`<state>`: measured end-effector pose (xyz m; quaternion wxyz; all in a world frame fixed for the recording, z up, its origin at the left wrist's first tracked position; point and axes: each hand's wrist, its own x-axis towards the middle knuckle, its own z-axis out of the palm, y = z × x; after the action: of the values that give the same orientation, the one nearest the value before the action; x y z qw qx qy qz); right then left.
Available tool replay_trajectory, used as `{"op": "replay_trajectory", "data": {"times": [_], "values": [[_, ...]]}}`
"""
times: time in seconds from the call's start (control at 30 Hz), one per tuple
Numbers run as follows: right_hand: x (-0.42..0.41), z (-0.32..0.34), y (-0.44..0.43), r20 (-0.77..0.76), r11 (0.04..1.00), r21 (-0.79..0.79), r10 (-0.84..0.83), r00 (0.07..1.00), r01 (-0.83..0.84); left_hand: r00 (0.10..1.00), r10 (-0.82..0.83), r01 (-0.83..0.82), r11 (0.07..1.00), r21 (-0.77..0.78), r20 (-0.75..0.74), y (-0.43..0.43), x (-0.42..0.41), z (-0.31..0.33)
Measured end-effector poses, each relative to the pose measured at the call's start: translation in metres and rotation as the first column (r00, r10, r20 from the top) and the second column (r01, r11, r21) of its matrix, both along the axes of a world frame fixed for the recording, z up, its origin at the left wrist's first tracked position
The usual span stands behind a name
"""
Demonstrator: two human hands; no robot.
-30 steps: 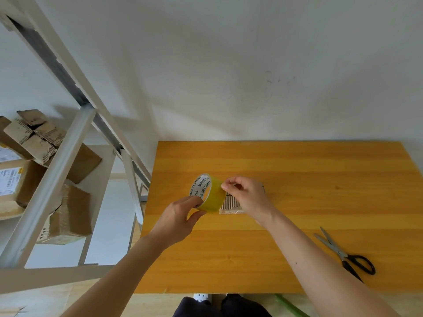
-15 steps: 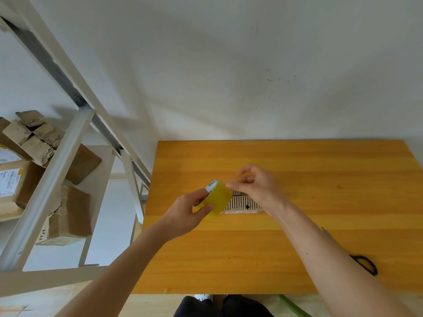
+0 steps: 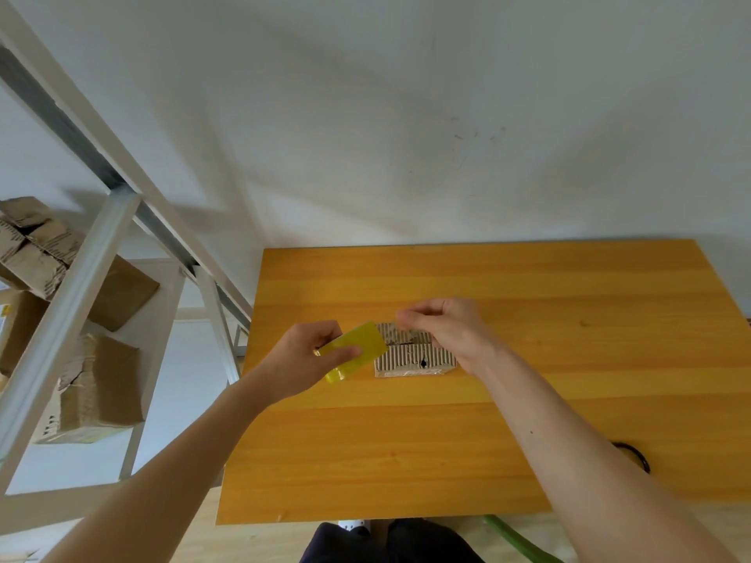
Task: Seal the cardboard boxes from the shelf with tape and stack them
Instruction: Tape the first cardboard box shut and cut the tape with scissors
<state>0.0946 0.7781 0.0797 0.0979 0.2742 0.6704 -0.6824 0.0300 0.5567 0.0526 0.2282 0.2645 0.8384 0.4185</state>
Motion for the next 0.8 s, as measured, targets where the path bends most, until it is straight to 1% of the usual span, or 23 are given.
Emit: {"op": "replay_trajectory", "data": {"times": [0.13,0.2,0.27,0.3,0.4,0.5,0.57,0.6,0.67,0.73,0.8], "values": [[0.004,-0.002,0.002,-0.053,0.999,0.027,-0.026,0.998,0.028,0.999,0.018,-0.018,1.0,-0.013,0.043,0.002,-0.008,-0.006],[0.005,-0.002,0.003,-0.077,0.998,0.002,-0.065,0.995,0.065,0.997,0.065,-0.063,0.997,-0.053,0.038,0.001,-0.012,-0.013],[0.006,-0.001,0.004,-0.102,0.998,0.003,-0.064,0.993,0.064,0.992,0.117,-0.112,0.988,-0.107,0.041,0.001,-0.014,-0.017],[0.006,-0.001,0.006,-0.109,0.998,0.019,-0.056,0.992,0.059,0.99,0.122,-0.113,0.987,-0.112,0.076,0.002,-0.013,-0.017],[0.007,-0.004,0.013,-0.076,0.995,0.049,-0.086,0.993,0.089,0.971,0.114,-0.102,0.993,-0.063,0.211,0.007,-0.013,-0.01],[0.011,-0.009,0.024,-0.033,0.984,0.047,-0.17,0.985,0.171,0.944,0.007,-0.013,1.0,0.017,0.33,0.003,-0.015,-0.002],[0.016,-0.013,0.028,-0.017,0.981,0.045,-0.19,0.982,0.191,0.921,-0.023,-0.001,0.998,0.06,0.389,-0.001,-0.015,-0.001],[0.018,-0.015,0.028,-0.013,0.981,0.048,-0.188,0.982,0.189,0.923,-0.017,-0.001,0.999,0.047,0.386,-0.002,-0.015,-0.002],[0.022,-0.017,0.03,-0.012,0.977,0.062,-0.205,0.979,0.205,0.95,0.013,-0.003,1.0,-0.031,0.313,-0.001,-0.015,-0.009],[0.024,-0.018,0.033,-0.025,0.97,0.076,-0.229,0.973,0.231,0.973,0.094,-0.06,0.985,-0.161,0.213,-0.001,-0.015,-0.018],[0.027,-0.02,0.037,-0.033,0.965,0.082,-0.248,0.968,0.25,0.97,0.159,-0.115,0.966,-0.233,0.181,-0.002,-0.015,-0.024]]}}
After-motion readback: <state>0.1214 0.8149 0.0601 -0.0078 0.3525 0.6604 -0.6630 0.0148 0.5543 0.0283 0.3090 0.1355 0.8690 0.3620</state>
